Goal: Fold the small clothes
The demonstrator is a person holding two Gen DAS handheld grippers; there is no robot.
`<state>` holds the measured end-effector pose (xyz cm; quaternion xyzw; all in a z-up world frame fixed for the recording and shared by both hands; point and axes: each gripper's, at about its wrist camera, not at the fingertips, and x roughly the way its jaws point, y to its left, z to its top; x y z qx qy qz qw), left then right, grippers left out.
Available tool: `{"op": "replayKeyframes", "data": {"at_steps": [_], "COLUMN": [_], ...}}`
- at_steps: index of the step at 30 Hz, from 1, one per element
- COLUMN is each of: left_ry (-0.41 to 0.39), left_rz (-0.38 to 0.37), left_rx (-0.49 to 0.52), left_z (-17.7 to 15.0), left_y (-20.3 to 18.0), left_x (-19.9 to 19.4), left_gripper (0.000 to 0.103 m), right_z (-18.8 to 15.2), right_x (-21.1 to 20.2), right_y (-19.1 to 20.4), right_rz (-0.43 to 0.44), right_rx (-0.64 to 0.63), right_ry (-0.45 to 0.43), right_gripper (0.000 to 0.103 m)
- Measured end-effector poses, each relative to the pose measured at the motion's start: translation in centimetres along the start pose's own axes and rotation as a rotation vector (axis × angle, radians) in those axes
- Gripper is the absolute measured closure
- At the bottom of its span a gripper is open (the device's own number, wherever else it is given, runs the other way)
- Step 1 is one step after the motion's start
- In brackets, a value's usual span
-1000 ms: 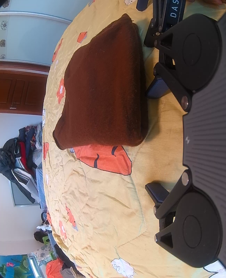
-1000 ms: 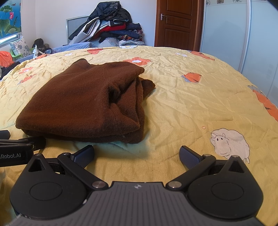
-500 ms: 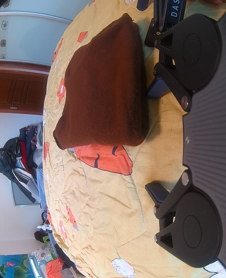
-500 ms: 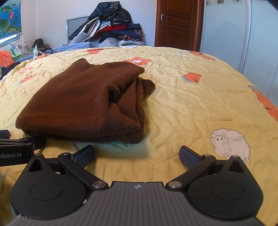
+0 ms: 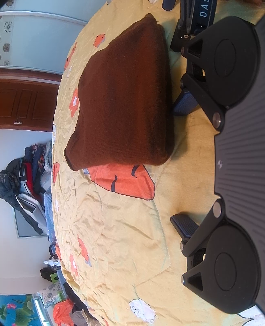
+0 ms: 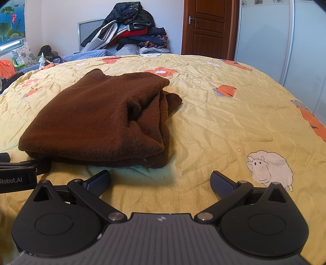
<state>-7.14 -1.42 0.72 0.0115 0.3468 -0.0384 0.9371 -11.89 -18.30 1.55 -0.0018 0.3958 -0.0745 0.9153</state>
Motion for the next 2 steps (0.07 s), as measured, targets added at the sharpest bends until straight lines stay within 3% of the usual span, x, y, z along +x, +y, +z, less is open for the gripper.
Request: {"op": "replayKeyframes", "data": {"at_steps": [2], "left_ry": [0.005], "left_rz": [-0.005], "left_rx": [0.01], "left_z": [0.05], "left_y": [0.1], "left_x": [-0.02], "left_gripper": [0.0], "right_z": [0.0], "right_x": [0.01], "right_y": [-0.02], "right_rz": [0.0], "right_rx": [0.0], "right_ry": [0.0], "right_gripper": [0.0]}}
